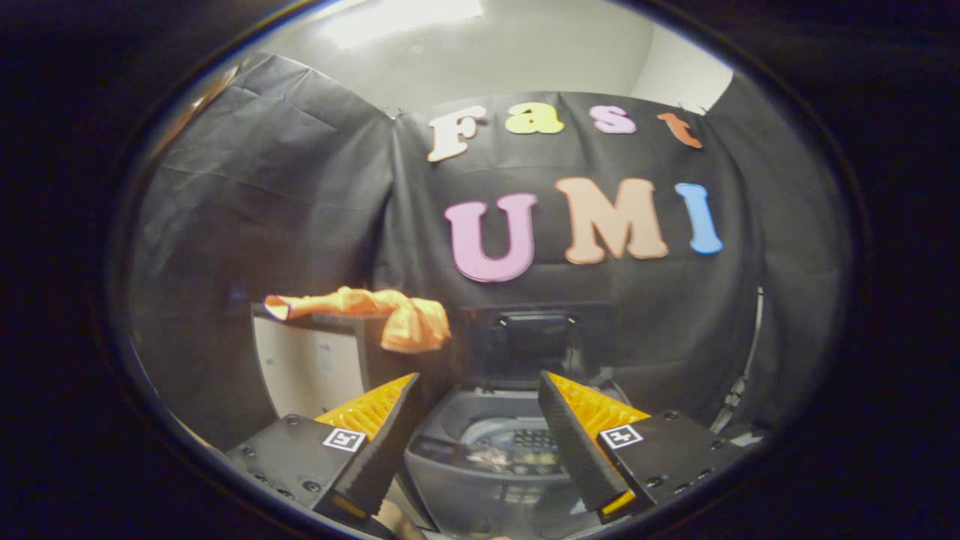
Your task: Put the clothes into the washing machine and then close the washing machine lid.
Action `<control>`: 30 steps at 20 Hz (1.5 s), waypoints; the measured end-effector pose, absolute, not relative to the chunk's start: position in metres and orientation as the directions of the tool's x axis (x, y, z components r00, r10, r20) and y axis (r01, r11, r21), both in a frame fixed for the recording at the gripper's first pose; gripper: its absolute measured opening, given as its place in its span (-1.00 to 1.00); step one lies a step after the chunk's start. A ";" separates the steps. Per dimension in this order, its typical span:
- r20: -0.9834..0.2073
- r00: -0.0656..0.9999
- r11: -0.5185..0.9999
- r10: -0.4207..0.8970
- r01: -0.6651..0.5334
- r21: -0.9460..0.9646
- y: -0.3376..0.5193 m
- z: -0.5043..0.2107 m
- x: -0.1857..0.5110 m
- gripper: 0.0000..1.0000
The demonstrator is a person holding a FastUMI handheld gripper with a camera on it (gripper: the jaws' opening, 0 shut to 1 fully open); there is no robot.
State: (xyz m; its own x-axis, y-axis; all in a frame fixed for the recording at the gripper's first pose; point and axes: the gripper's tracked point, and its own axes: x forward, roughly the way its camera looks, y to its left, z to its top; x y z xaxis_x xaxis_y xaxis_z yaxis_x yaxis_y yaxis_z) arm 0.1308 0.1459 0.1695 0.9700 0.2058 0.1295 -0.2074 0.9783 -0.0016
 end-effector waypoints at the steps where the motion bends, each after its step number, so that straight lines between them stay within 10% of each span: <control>1: 0.127 0.960 0.968 0.248 -0.250 -0.002 0.170 0.182 0.145 0.95; 12: -0.036 0.875 0.876 0.482 -0.483 -0.003 0.348 0.209 0.288 0.96; 23: -0.163 0.871 0.884 0.463 -0.467 0.016 0.349 0.191 0.299 -0.67; 30: -0.087 0.941 0.944 0.326 -0.318 0.090 0.274 0.229 0.319 -0.99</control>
State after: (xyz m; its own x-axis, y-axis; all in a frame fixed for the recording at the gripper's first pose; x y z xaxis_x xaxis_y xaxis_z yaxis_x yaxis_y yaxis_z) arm 0.3187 0.2739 0.2290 0.9414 0.3258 -0.0874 -0.3183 0.9437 0.0896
